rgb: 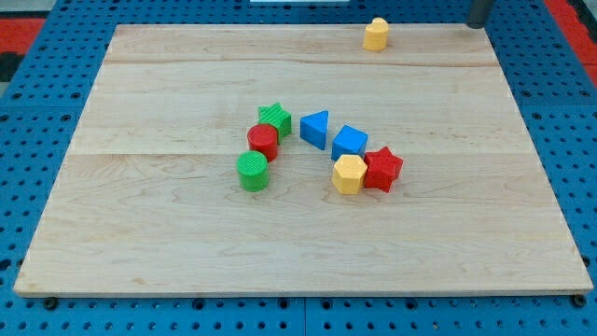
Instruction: Drag the yellow heart right to the green circle
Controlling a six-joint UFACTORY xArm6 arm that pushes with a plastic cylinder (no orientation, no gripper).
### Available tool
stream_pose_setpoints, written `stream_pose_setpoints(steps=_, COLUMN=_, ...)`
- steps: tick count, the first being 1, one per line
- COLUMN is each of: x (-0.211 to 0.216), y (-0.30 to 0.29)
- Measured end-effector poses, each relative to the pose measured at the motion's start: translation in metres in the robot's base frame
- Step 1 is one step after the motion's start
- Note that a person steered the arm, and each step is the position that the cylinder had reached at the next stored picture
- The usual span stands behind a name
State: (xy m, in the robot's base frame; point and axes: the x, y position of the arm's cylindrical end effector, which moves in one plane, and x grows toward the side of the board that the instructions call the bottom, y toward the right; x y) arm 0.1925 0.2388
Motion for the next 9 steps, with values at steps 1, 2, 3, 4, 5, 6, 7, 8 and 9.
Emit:
stream_pose_setpoints(steps=1, x=0.01, y=-0.115)
stream_pose_setpoints(steps=2, x=0.006, y=-0.202)
stream_pose_setpoints(steps=3, x=0.044, y=-0.258)
stream_pose_setpoints(steps=4, x=0.03, y=-0.329)
stream_pose_setpoints(steps=5, x=0.039, y=-0.403)
stream_pose_setpoints(steps=6, x=0.067, y=-0.412)
stream_pose_setpoints(steps=7, x=0.059, y=-0.392)
stream_pose_setpoints(steps=8, x=0.07, y=-0.356)
stream_pose_setpoints(steps=9, x=0.095, y=-0.324)
